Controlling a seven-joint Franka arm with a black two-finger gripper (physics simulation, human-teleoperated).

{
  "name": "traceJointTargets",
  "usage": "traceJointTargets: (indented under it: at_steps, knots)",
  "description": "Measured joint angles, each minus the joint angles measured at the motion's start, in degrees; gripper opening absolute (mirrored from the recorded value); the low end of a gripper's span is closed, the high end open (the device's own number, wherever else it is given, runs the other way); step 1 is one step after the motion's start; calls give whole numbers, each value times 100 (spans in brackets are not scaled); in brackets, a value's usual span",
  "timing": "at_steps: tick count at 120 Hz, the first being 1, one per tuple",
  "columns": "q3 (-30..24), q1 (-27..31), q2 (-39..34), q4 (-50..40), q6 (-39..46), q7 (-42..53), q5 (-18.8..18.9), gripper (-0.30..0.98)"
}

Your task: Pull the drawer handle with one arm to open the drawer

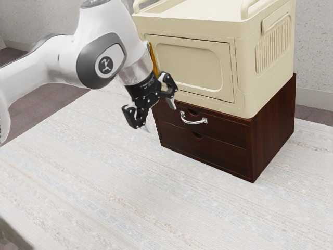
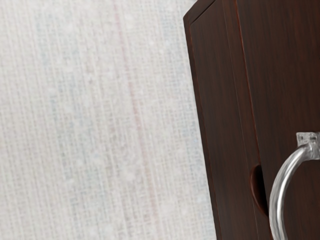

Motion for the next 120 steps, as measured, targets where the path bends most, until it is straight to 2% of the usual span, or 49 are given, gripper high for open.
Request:
traceJointTargets:
  at_steps: [59,120]
  knots:
    - [7,-136,34,-685,1215,-842,-18,69]
    - [7,-147,143,-821,1625,-1225,-26,69]
